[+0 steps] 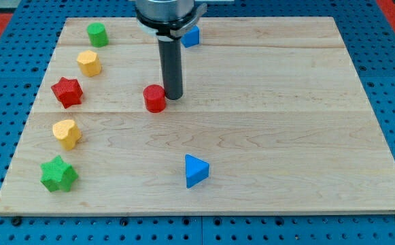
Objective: Move the blue cube to the left and slightly down
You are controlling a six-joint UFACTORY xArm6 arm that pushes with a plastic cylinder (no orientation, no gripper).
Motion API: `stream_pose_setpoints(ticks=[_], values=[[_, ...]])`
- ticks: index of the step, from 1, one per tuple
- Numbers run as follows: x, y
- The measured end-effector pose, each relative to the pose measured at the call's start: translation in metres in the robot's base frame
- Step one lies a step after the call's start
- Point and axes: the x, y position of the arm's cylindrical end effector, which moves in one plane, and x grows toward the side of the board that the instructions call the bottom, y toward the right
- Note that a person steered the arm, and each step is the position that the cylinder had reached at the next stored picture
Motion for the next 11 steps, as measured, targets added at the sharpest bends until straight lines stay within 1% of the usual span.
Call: stream_pose_setpoints(ticks=[1,2,3,4,5,6,8,9,10,11], values=[[0.000,0.007],[-0.013,0.063],[-0.050,0.128],[-0.098,0.144],[-0.133,0.127],[-0.141,0.099],[-0.150,0.008],[-0.139,0.018],[-0.140,0.081],[-0.185,0.104]])
